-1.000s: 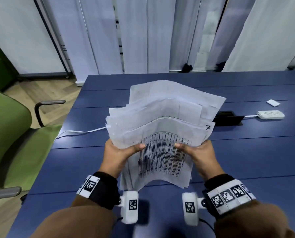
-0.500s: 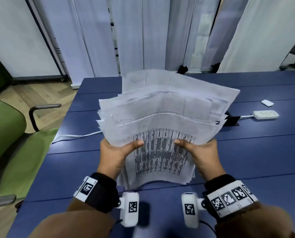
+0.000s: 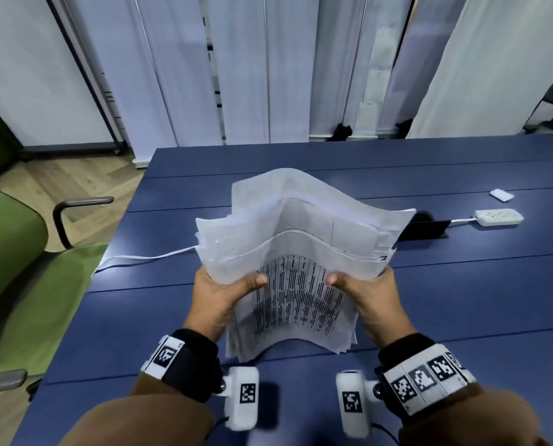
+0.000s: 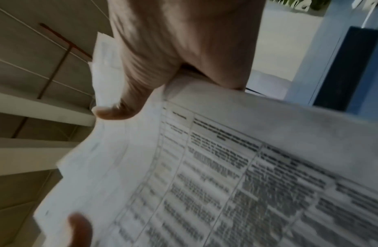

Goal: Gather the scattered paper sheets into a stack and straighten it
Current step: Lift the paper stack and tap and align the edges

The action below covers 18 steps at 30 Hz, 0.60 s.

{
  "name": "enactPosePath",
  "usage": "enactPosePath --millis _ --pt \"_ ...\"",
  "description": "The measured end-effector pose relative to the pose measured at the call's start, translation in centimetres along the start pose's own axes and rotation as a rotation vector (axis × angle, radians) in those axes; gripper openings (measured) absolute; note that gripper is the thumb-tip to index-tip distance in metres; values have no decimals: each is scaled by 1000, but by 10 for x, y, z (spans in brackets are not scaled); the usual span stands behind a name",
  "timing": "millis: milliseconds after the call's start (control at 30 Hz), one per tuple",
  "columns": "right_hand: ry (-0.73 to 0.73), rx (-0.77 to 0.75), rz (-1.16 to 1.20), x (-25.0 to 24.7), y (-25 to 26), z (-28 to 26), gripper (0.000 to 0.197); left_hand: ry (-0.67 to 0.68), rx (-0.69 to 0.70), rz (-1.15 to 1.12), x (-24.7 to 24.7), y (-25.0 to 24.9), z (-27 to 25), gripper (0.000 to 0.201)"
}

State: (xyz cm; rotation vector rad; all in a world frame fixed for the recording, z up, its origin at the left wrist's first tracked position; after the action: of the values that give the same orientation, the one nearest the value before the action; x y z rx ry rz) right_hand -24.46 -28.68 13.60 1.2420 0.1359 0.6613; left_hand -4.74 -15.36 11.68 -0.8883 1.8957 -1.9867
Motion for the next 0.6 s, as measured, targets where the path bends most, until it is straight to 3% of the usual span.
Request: enactPosePath --millis 67,133,200,333,433,500,600 --pt "-15 -14 24 -10 6 4 30 -29 18 -66 -15 -2 4 55" --pt "-33 29 2 -25 0 4 40 -45 -13 -83 -30 4 8 83" --pt "-8 94 -56 -27 -10 0 50 -4 -71 -57 -24 11 7 99" --pt "24 85 -18 -5 -11 -5 48 67 -66 4 8 10 1 90" --pt "-35 53 38 -14 -1 1 48 -5 -45 -76 -7 6 6 92" --pt "-60 67 38 -27 -2 2 56 -46 -54 -95 -23 12 11 98" --pt "-30 113 11 -24 -9 -3 68 12 -93 -34 -10 19 6 101"
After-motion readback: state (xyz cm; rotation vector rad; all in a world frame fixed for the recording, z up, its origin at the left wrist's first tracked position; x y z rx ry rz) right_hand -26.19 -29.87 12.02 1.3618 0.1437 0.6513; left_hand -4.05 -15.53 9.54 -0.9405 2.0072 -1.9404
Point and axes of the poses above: each hand's wrist, its own z-axis towards the middle knuckle, its own x-axis out of the palm, y = z × x, the point moved 7 cm from there along z, towards the middle knuckle, and after that the axes turned 11 degrees about -x, right-handed, at the moved point
